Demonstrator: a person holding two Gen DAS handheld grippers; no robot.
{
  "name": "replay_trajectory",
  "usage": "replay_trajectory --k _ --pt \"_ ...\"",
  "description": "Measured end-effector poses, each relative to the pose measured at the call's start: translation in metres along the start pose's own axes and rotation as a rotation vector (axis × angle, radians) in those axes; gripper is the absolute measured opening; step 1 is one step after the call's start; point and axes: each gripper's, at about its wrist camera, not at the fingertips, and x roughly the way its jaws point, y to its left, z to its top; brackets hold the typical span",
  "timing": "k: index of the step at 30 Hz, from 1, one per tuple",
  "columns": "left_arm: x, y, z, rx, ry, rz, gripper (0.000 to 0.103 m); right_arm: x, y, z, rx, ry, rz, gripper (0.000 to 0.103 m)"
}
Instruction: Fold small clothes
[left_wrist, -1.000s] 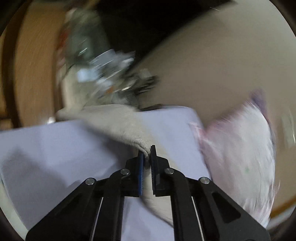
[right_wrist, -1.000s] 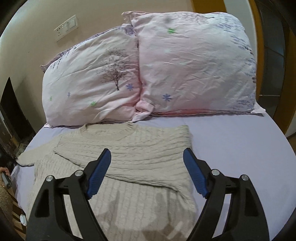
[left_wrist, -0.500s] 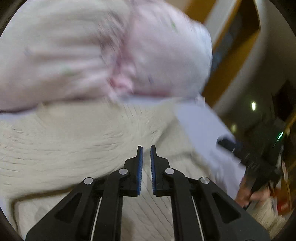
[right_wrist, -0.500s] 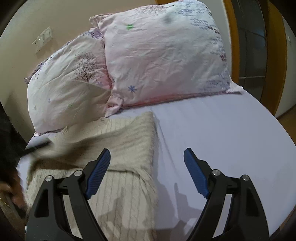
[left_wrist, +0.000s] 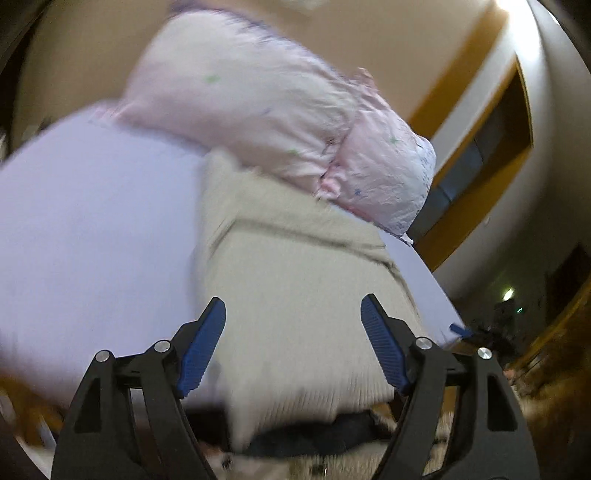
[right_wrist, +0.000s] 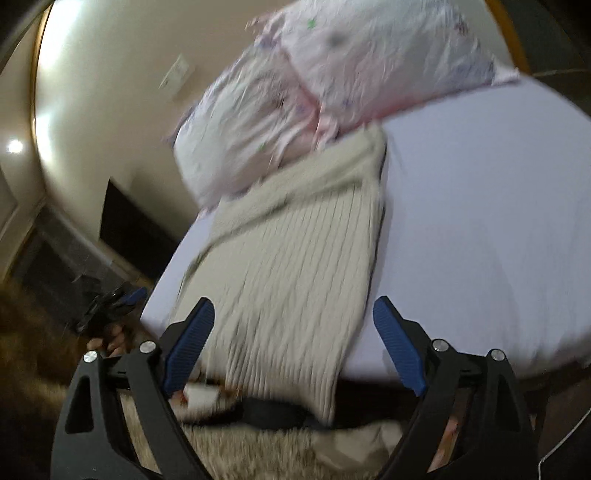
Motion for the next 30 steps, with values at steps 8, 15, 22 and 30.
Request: replay_trajectory --k 8,15,22,30 --pt "0.012 0.043 -0.071 -0.118 0.080 -0.073 0.075 0.062 -0.052 -0.051 0.230 0.151 0.152 0.068" --pt "0.062 0.044 -0.088 -0.149 0.148 -0.124 0.045 0.094 -0.066 -0.063 0.304 0.129 0.337 0.011" --pt "0.045 0.030 -0.080 -0.172 0.118 -0.225 0.007 0.053 -0.015 -0.022 0.128 -0.023 0.423 0.008" --pt "0.057 -0.017 0.088 0.005 -0.148 -0.094 0.007 0.042 0.050 0.149 -0.096 -0.295 0.316 0.007"
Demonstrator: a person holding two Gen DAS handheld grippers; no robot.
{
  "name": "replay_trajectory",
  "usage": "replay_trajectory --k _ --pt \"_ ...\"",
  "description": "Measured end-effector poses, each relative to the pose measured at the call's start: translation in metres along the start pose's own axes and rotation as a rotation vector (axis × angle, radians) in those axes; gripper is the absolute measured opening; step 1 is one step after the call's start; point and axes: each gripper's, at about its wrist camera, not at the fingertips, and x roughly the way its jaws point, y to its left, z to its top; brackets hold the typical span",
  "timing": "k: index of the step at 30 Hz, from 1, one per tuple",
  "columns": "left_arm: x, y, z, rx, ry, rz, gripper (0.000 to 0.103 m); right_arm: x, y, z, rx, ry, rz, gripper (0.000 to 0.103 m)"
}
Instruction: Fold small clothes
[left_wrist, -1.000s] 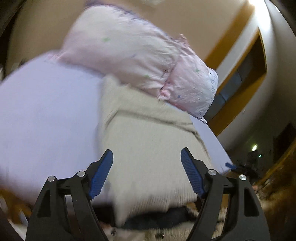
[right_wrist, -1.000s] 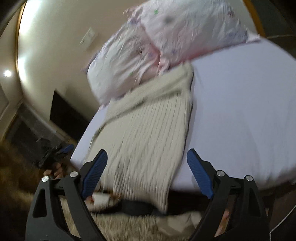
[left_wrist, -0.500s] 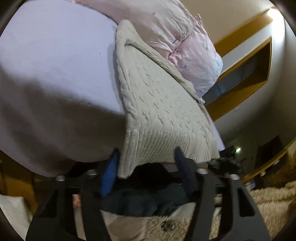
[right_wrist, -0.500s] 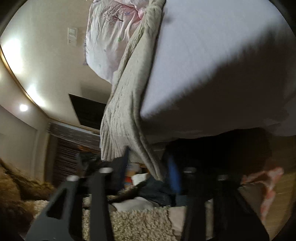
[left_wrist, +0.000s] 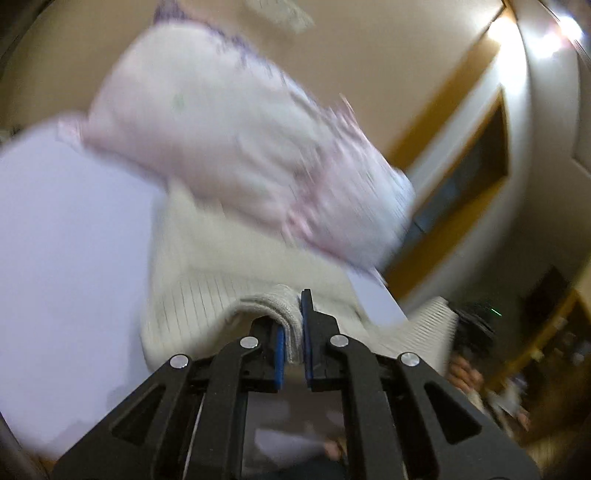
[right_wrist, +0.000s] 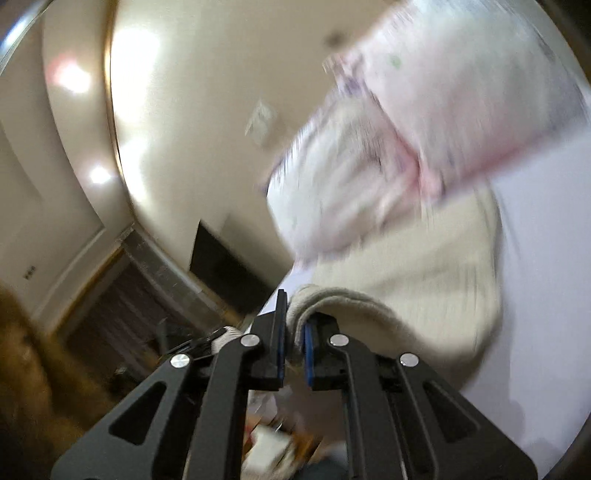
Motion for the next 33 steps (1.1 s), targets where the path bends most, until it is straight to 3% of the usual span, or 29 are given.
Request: replay_trajectory --k 1,3,5,7,9,12,13,14,15,16,17,18,19,20,21,23,27,31,33 --pt "0.016 0.003 0.020 0.002 -0.027 0.048 0.007 0.013 -0.009 0.018 0.008 -0.019 -0.033 0.007" --pt "0.071 0.010 0.062 0.019 -0.038 0.198 0.007 0.048 -0.042 0.052 0.058 -0.046 -0.180 0.007" --pt "0.123 0.019 0.082 0.045 0.001 0.312 0.007 0.082 -0.077 0.072 0.119 -0.038 -0.358 0.007" --pt "0.164 0.040 0.085 0.045 0.061 0.411 0.007 0.106 -0.114 0.078 0.181 -0.009 -0.469 0.007" --pt "0.197 0.062 0.080 0.001 0.139 0.448 0.007 0.125 -0.152 0.073 0.299 0.033 -0.538 0.007" --pt "0.211 0.079 0.072 -0.035 0.164 0.446 0.007 0.133 -0.180 0.059 0.391 0.042 -0.597 0.009" --pt "0.210 0.080 0.071 -0.045 0.169 0.431 0.007 0.132 -0.181 0.058 0.395 0.025 -0.597 0.012" --pt "0.208 0.083 0.073 -0.065 0.179 0.406 0.007 0.129 -0.179 0.058 0.391 -0.003 -0.586 0.023" --pt "0.203 0.084 0.073 -0.081 0.187 0.386 0.008 0.124 -0.176 0.057 0.373 -0.038 -0.569 0.051" --pt "0.193 0.085 0.074 -0.111 0.197 0.352 0.008 0.118 -0.169 0.059 0.345 -0.087 -0.566 0.065" --pt "0.184 0.083 0.075 -0.130 0.192 0.334 0.013 0.109 -0.158 0.059 0.300 -0.156 -0.578 0.095" --pt "0.173 0.083 0.076 -0.153 0.180 0.318 0.028 0.107 -0.158 0.059 0.278 -0.185 -0.565 0.101" --pt "0.163 0.083 0.078 -0.167 0.164 0.312 0.039 0.102 -0.157 0.058 0.256 -0.194 -0.506 0.101" --pt "0.153 0.084 0.078 -0.173 0.144 0.319 0.057 0.101 -0.160 0.059 0.259 -0.186 -0.474 0.101" --pt "0.144 0.086 0.076 -0.172 0.135 0.329 0.059 0.097 -0.163 0.058 0.272 -0.183 -0.446 0.101" --pt "0.136 0.095 0.067 -0.185 0.172 0.342 0.058 0.093 -0.165 0.059 0.291 -0.186 -0.427 0.101" --pt "0.133 0.114 0.050 -0.230 0.233 0.327 0.045 0.095 -0.173 0.056 0.345 -0.191 -0.399 0.101" --pt "0.144 0.120 0.037 -0.250 0.276 0.331 0.045 0.099 -0.178 0.057 0.362 -0.169 -0.383 0.101" --pt "0.146 0.118 0.031 -0.230 0.253 0.351 0.045 0.102 -0.175 0.057 0.358 -0.149 -0.368 0.101"
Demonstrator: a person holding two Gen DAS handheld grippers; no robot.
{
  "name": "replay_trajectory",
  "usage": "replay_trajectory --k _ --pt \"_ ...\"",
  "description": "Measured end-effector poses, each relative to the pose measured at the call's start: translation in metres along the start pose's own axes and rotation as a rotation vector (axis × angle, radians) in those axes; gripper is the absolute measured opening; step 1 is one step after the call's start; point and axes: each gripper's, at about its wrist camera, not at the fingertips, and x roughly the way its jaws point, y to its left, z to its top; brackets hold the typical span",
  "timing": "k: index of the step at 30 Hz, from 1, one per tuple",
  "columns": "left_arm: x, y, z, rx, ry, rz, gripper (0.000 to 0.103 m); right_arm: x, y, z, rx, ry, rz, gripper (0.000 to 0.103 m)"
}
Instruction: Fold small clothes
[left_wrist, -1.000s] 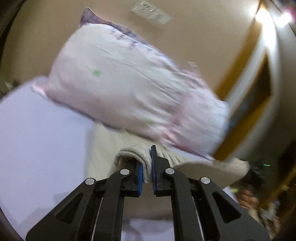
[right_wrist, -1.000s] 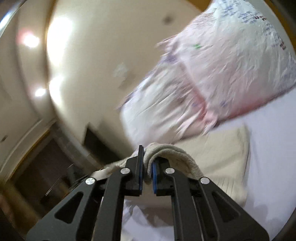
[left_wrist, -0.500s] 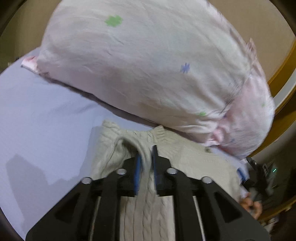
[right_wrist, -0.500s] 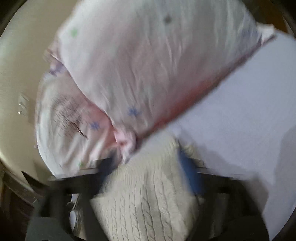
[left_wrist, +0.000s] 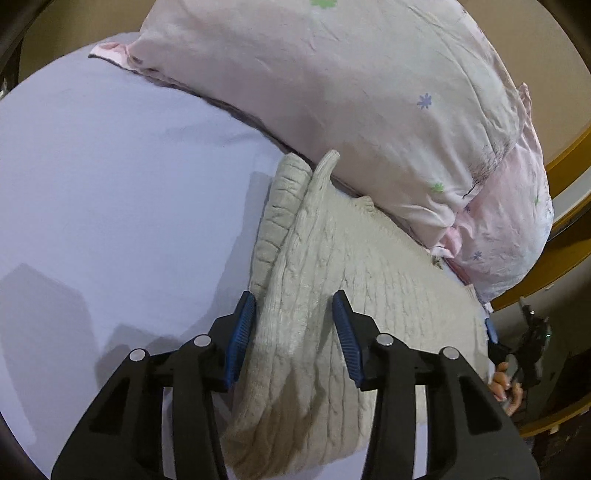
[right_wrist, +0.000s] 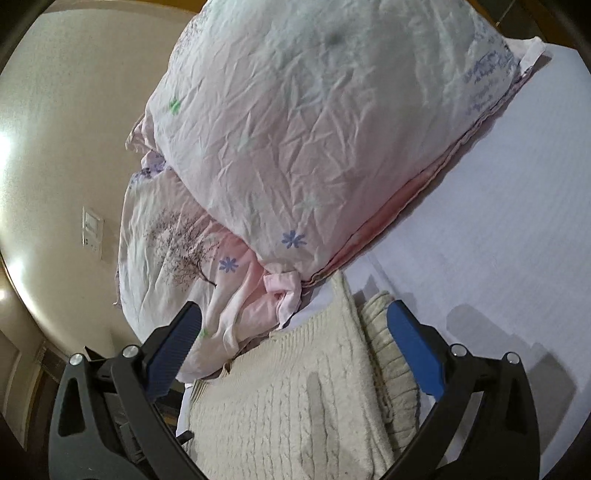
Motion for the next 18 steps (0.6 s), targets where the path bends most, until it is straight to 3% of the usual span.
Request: replay_trajectory --k 2,3,6,9,11,15,18 --pt "-0.001 0.000 -0.004 -0.013 -0.022 0.001 0.043 0.003 0.003 -0.001 -0.003 0.024 0.023 0.101" --pt "0.000 0.000 -0.005 -0.023 -0.022 -0.005 0.034 0.004 0.004 -0.001 0.000 0.041 0.043 0.101" --pt "0.003 0.006 -0.008 -0.105 0.002 -0.058 0.020 0.006 0.005 -0.001 0.017 0.079 0.091 0.101" --pt "-0.001 0.001 -0.009 -0.108 -0.006 -0.074 0.015 0.001 0.009 0.002 -0.001 0.084 0.108 0.101" --pt "-0.009 -0.006 -0.008 -0.110 -0.025 -0.138 0.014 -0.006 0.013 0.004 -0.029 0.071 0.119 0.101" --pt "-0.028 -0.048 0.001 -0.046 -0.058 -0.246 0.013 -0.018 0.011 0.011 -0.038 0.045 0.121 0.101" --pt "-0.021 -0.107 0.004 0.012 -0.044 -0.361 0.013 -0.025 0.008 0.017 -0.022 0.021 0.143 0.101"
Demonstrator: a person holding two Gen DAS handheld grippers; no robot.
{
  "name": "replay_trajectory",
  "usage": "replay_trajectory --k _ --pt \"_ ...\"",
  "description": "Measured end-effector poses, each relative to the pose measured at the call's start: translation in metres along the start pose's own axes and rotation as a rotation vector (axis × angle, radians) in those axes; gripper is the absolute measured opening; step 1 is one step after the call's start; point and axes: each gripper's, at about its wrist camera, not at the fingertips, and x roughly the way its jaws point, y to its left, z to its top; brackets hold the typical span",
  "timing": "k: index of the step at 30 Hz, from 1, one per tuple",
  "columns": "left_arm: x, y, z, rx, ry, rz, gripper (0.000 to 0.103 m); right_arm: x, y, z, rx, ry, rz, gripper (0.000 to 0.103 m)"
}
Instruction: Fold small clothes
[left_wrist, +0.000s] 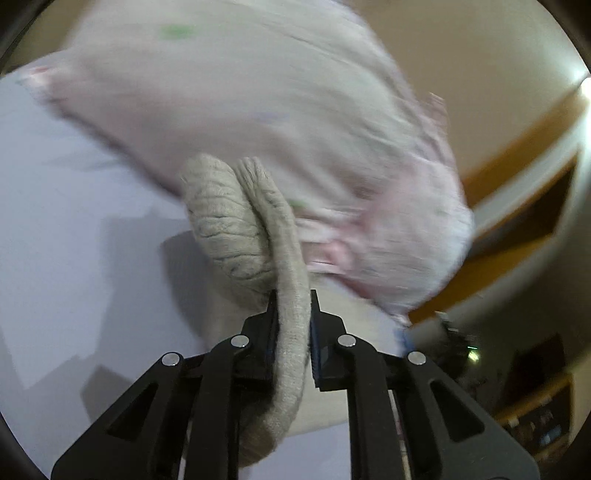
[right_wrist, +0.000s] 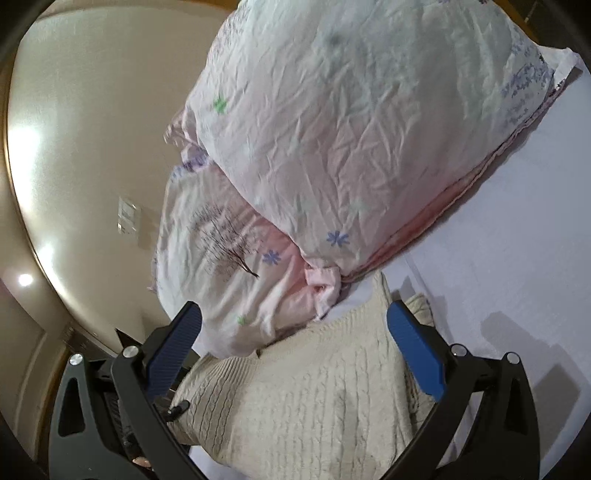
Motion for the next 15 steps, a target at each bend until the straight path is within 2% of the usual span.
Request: replay_trajectory --k 3,4,6,7,8,9,11,12,13,15 --pt "0.062 -0.057 -0.010 0.024 0.090 -0.178 0.013 -0.009 -0.002 0.005 -0.019 -0.028 -0.028 0.101" --pt "0.091 -0.076 -0.019 0.034 0.142 -0.238 0.013 -0.011 -0.003 0.008 -0.022 -0.035 -0.039 0.101" --pt "0.147 -0.106 -0.041 0.039 0.261 -0.301 0.013 -0.016 -0.010 0.012 -0.011 -0.034 -0.064 0.101" --pt "0.166 -0.115 -0.049 0.029 0.309 -0.344 0.012 -0.018 -0.014 0.014 -0.001 -0.031 -0.071 0.101" --pt "0.190 -0.128 -0.059 0.010 0.382 -0.424 0.012 -0.020 -0.019 0.016 0.016 -0.020 -0.080 0.101" --pt "0.202 -0.136 -0.065 0.003 0.418 -0.451 0.012 -0.020 -0.023 0.017 0.029 -0.008 -0.082 0.101" --pt "0.200 -0.143 -0.066 0.022 0.405 -0.487 0.013 -0.019 -0.031 0.020 0.064 0.036 -0.077 0.101" --pt "0.192 -0.143 -0.062 0.051 0.379 -0.480 0.019 -0.016 -0.034 0.020 0.078 0.065 -0.077 0.101" --pt "0.180 -0.140 -0.058 0.087 0.341 -0.443 0.026 -0.010 -0.037 0.020 0.093 0.114 -0.086 0.101" --pt "0.151 -0.125 -0.046 0.162 0.227 -0.290 0.063 0.001 -0.037 0.016 0.094 0.185 -0.108 0.101"
